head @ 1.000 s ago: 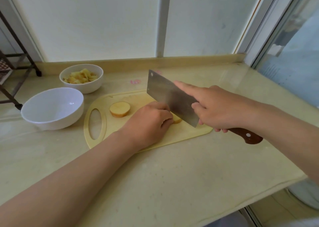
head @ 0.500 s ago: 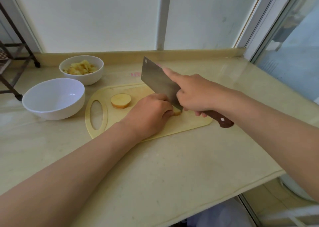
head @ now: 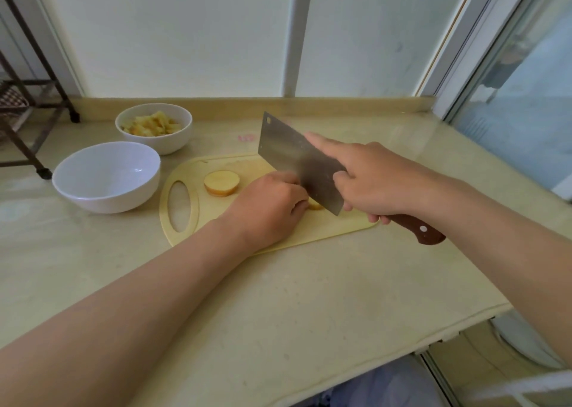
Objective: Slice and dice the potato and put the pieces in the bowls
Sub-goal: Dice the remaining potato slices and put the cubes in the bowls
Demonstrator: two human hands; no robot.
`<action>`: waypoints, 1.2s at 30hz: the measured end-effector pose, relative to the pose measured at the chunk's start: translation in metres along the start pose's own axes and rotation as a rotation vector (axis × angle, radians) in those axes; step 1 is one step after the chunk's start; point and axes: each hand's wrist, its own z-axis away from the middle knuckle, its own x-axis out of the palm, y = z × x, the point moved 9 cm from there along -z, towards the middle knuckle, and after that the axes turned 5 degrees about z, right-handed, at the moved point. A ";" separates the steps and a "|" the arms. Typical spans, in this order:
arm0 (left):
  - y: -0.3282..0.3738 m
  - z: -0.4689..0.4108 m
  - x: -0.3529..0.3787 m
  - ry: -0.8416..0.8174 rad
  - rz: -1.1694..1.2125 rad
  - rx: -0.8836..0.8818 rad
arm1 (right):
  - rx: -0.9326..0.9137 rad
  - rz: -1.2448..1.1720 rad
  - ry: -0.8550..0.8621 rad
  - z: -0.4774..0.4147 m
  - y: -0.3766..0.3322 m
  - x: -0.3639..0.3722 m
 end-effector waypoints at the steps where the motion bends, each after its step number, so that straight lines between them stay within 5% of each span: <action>1: 0.001 0.000 0.000 0.002 0.003 0.004 | 0.003 0.014 -0.009 0.002 0.000 0.002; 12: -0.001 -0.001 0.001 0.022 -0.013 0.021 | 0.072 0.255 -0.146 0.030 -0.001 0.006; 18: -0.002 0.000 0.003 0.006 0.000 0.033 | 0.042 0.047 -0.018 -0.023 -0.017 0.014; 36: -0.001 0.000 0.004 -0.014 -0.034 0.010 | 0.022 -0.013 -0.055 -0.018 -0.008 0.017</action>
